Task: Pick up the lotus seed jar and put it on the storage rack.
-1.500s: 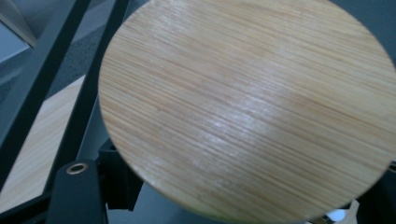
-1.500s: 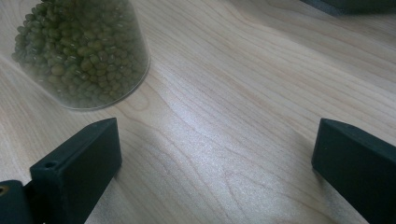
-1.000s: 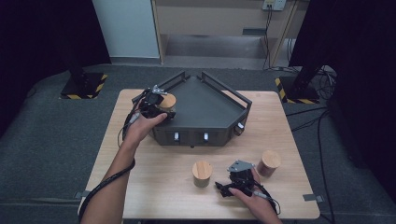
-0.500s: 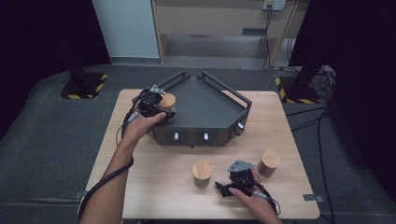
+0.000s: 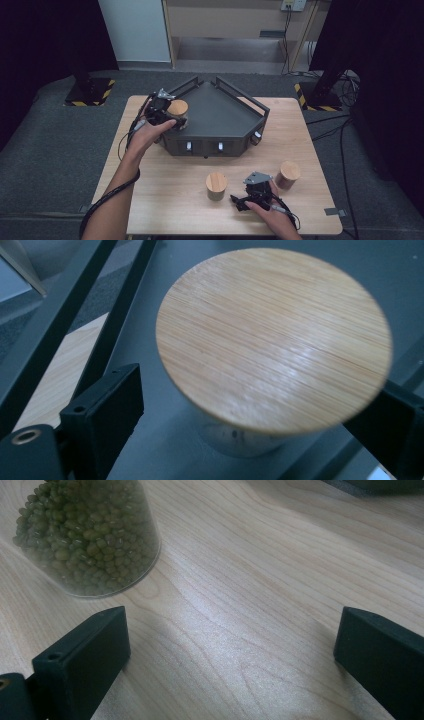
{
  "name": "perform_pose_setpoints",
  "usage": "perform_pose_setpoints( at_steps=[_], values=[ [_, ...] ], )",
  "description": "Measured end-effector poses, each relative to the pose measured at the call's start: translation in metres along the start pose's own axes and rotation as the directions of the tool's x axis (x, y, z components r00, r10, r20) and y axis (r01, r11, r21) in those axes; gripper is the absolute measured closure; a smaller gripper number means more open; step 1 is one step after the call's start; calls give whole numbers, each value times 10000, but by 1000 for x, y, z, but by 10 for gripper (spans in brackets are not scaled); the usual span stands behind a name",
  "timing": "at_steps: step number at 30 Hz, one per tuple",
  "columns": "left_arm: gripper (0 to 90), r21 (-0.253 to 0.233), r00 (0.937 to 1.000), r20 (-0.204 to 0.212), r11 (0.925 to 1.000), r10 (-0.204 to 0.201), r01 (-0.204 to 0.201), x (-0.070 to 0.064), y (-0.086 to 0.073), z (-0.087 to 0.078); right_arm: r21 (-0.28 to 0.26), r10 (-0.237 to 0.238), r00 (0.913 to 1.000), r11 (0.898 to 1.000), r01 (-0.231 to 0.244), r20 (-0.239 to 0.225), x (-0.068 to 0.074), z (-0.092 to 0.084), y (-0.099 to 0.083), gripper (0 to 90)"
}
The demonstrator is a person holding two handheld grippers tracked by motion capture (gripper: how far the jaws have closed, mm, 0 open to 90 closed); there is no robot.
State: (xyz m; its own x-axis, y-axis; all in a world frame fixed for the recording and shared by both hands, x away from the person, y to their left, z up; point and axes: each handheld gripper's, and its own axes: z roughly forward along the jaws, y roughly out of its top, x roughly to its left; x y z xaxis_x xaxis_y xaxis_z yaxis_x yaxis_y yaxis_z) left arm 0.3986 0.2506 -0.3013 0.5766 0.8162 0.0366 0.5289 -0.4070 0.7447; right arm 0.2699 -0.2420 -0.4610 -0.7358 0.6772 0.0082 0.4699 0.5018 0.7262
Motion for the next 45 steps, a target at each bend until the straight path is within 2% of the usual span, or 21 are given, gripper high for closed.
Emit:
perform_pose_setpoints(
  at_steps=[9, 15, 21, 30, 38, 45],
  values=[
    [34, -244, 9993, -374, 9997, -6, -3, -12, -10, -21, 8, 6, 10000, 10000, -6, -1, 0, 0, 0, 17],
    [33, -403, 9991, -430, 9992, 52, -70, -18, -19, -34, 13, 13, 10000, 10000, -13, -2, 0, 0, 0, 17],
    [33, -591, 9986, -517, 9982, -91, 61, -22, -29, -43, 17, -2, 10000, 10000, 2, 2, 0, 0, 0, 16],
    [31, -664, 9978, -651, 9977, 113, -156, -30, -35, -54, 19, -4, 10000, 10000, 4, 7, 0, 0, 0, 16],
    [31, -618, 9977, -574, 9973, 352, -387, -35, -41, -59, 20, -5, 10000, 10000, 5, 10, 0, 0, 0, 16],
    [29, -677, 9981, -537, 9971, 319, -355, -39, -46, -66, 20, -4, 10000, 10000, 4, 10, 0, 0, 0, 16]
  ],
)
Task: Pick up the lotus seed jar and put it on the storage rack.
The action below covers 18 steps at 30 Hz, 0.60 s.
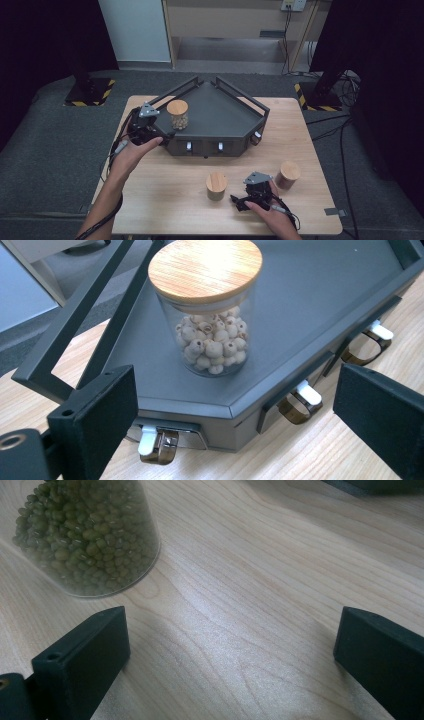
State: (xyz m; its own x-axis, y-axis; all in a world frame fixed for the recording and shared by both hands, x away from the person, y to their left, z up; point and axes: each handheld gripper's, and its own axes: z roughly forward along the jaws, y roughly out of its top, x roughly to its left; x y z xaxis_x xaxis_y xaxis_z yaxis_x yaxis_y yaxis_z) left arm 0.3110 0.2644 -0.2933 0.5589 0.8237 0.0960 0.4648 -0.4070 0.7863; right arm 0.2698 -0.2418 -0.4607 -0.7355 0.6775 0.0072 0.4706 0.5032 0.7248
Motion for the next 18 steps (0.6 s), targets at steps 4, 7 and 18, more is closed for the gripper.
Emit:
perform_pose_setpoints(
  at_steps=[4, 7, 18],
  values=[
    [27, -63, 10000, -64, 10000, 18, -18, -4, -4, -4, -1, 0, 10000, 10000, 0, 1, 0, 0, 0, 16],
    [27, 10, 9999, -123, 10000, 19, -19, -6, -9, -4, -3, -4, 10000, 10000, 4, 2, 0, 0, 0, 16],
    [23, 176, 9997, -223, 9998, -97, 101, -13, -34, 0, -4, -4, 10000, 10000, 4, 2, 0, 0, 0, 16]
  ],
)
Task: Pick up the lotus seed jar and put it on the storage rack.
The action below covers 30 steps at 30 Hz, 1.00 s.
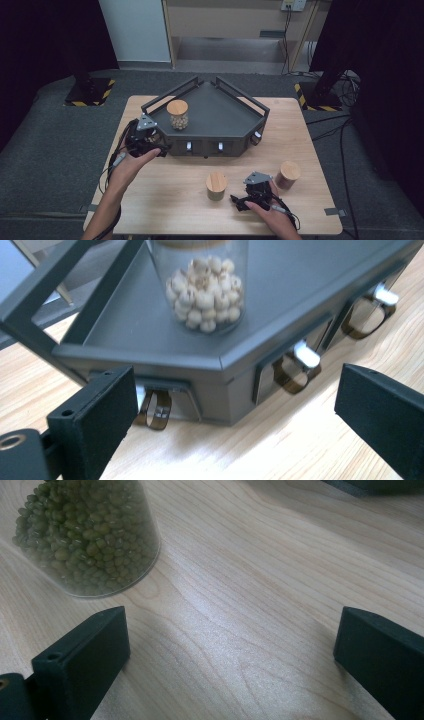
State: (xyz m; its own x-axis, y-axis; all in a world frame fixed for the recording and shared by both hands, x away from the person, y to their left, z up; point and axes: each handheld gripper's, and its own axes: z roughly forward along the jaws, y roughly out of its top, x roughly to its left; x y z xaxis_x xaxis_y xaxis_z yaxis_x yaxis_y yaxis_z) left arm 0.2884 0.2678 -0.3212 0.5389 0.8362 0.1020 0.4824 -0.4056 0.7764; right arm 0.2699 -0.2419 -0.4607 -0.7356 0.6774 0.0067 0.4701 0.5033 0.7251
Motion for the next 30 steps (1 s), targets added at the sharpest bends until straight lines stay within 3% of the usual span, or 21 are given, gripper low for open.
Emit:
perform_pose_setpoints(
  at_steps=[10, 30],
  values=[
    [22, 144, 9997, -42, 9996, -252, 253, -1, -23, -5, 1, -2, 10000, 10000, 2, 5, 0, 0, 0, 16],
    [20, 608, 9985, -85, 9967, -540, 545, -18, -66, 12, -1, 10, 10000, 10000, -10, 27, 1, 0, 0, 17]
  ],
)
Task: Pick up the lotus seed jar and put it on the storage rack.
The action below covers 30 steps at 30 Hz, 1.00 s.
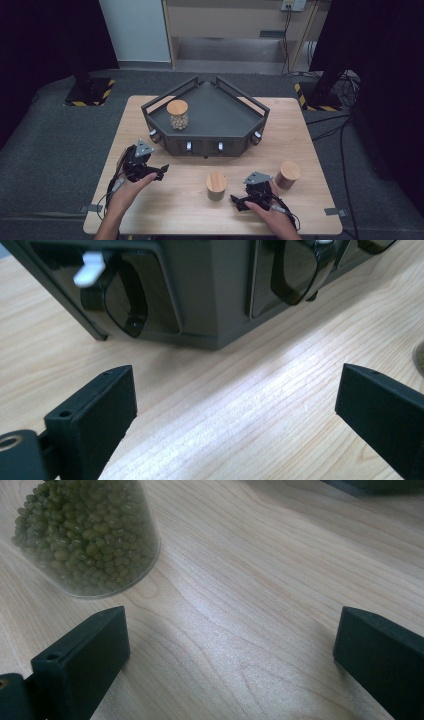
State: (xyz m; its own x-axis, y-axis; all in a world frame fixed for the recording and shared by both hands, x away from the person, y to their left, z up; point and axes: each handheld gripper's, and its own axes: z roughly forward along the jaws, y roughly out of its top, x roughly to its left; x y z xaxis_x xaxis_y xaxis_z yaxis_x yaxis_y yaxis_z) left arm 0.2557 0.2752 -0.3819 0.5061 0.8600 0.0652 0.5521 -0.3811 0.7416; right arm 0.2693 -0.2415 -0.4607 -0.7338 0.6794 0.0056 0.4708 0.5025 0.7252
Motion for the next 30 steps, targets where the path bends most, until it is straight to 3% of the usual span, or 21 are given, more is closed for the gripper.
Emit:
perform_pose_setpoints(
  at_steps=[15, 24, 30],
  values=[
    [21, 209, 9983, 168, 9983, -553, 549, -1, -29, 10, 3, 15, 10000, 10000, -15, -1, 0, 0, 0, 17],
    [27, 411, 9968, -130, 9960, -787, 791, -6, -47, 23, 1, 6, 10000, 10000, -6, -3, 0, 0, 0, 16],
    [29, 533, 9943, -630, 9945, -864, 898, -10, -55, 33, -1, -4, 10000, 10000, 4, -11, 0, 0, 0, 16]
  ],
)
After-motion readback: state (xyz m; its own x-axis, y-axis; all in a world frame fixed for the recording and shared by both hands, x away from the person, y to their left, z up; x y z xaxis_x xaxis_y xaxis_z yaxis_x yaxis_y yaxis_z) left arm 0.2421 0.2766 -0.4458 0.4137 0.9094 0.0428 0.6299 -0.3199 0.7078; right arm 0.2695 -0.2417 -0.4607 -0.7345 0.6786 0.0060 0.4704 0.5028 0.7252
